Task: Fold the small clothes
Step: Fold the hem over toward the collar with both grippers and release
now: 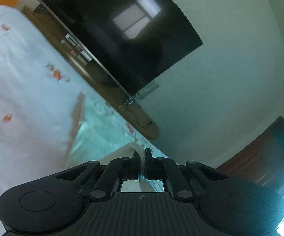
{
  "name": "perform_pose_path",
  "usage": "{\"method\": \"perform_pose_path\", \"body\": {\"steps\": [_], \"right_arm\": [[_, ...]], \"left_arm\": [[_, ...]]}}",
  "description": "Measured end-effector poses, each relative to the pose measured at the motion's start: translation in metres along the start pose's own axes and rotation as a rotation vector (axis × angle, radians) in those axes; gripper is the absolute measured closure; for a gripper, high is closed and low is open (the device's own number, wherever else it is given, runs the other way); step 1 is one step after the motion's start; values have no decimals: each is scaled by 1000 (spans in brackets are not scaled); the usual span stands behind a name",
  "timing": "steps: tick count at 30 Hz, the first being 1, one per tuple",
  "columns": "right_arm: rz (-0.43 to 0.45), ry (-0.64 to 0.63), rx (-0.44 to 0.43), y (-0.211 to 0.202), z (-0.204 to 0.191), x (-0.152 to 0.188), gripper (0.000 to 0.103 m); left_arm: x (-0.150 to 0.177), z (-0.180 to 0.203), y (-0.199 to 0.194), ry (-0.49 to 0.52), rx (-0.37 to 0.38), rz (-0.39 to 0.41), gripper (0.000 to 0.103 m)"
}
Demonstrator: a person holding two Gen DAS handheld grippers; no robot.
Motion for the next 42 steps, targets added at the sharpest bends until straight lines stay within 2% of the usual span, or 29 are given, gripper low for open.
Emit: {"method": "perform_pose_path", "body": {"steps": [4,5,12,17,20,23,25,26,28,30,31,34,39,42], "right_arm": [[22,10,-2,37,1,-37,99],[22,24,-1,50,4,-47,98],[-30,64,15,157,32,-88,98],[-84,103,15,229,65,-91,98],[-112,171,13,262,88,-87,98],[-140,243,0,292,110,-83,98],[-163,287,-18,310,121,-78,90],[-143,302,-9,317,126,-78,85],[-94,339,2,328,140,-79,84],[-66,362,13,334,149,-80,78],[-55,360,17,334,152,-80,78],[-36,319,0,326,150,-80,76],[-54,139,28,323,136,-87,76],[-78,33,44,333,122,-94,75]], "left_arm": [[-42,0,58,29,2,-11,99],[-52,-5,77,37,-20,-23,99],[-85,-40,175,64,-58,-89,99],[-91,-72,229,27,-98,-105,99],[-88,-96,258,1,-137,-129,99],[-85,-123,282,-72,-148,-127,99],[-85,-134,289,-110,-163,-94,99],[-86,-140,293,-145,-164,-66,99],[-87,-151,300,-203,-177,-39,99],[-88,-152,301,-205,-163,-22,99],[-89,-149,299,-182,-159,-21,99],[-95,-137,297,-14,-192,-78,98],[-99,-118,312,232,-236,-204,98],[-97,-109,325,337,-276,-258,98]]}}
Point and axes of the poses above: each gripper's, at about its wrist camera, not at the fingertips, and y roughly the way its jaws point, z to its right, x to its underside, the point moved 4 cm from there along y, roughly the way its jaws point, and after that the axes turned 6 degrees about x, right-handed, at the moved point
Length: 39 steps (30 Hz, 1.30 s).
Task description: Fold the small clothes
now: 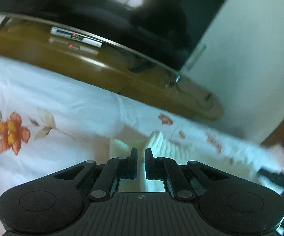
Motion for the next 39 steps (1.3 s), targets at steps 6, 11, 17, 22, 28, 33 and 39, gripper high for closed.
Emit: {"method": "perform_pose_path", "body": {"steps": [6,11,17,22,28,33,39], "right_arm": [[-68,-252,138,26,-31,5,76],[-48,-341,197,30,-44,12,82],[10,-367,273,18,-50,10,75],[-54,-529,104,29,-120,33,80],[-110,-602,83,69,-166,66,79],[-82,-688,108,58,-138,56,73],[-59,-480,227,35,-47,19,73]], "left_arm": [[0,11,8,83,-60,-41,97],[4,6,4,91,-54,-30,98],[2,26,-31,221,-155,97,97],[12,110,13,381,1,-22,40],[27,115,44,399,-59,-56,29],[28,63,11,386,-76,-28,29],[27,51,9,403,-123,-17,29]]}}
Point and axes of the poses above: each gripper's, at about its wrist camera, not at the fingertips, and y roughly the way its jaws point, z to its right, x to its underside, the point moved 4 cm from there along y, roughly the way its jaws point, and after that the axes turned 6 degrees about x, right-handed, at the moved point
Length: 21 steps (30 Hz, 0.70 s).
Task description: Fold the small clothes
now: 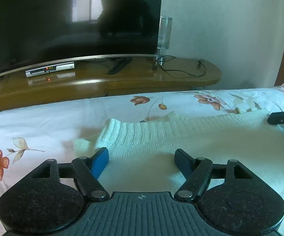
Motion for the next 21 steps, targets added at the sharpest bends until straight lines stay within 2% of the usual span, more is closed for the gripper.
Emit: {"method": "perform_pose_path", "body": {"steps": [4,8,15,18,19,21], "right_arm": [[24,-94,56,2,-15,2,71],[30,-50,51,0,-9,4,71],[-12,-119,70,-8,-16,0,70],[8,-136,87,-16,-18,-3,68],[31,-137,94,-20,-17,-4,68],[84,-125,86,-32,-17,-6,64]], "left_arm": [[-3,2,5,6,-11,-7,28],[-4,4,3,12,-20,-13,28],[-11,15,-13,69,-88,-6,28],[-15,16,-18,106,-118,-14,28],[-16,15,-20,112,-123,-13,27],[-18,13,-24,109,-130,-2,14]]}}
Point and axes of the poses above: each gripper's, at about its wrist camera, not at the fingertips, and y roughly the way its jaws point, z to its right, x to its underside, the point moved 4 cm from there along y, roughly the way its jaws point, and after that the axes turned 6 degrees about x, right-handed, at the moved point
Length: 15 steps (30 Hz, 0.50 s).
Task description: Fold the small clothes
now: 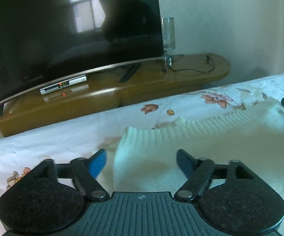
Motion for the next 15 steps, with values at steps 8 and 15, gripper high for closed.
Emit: {"method": "perform_pose_path", "body": {"steps": [8,15], "right_arm": [[83,0,-102,-27,-27,-17,57],[2,-47,-266,-23,-98,-19,80]], "left_arm": [[-9,18,-16,-12,62,33,12],[-5,73,-9,-38,187,5,25]]}}
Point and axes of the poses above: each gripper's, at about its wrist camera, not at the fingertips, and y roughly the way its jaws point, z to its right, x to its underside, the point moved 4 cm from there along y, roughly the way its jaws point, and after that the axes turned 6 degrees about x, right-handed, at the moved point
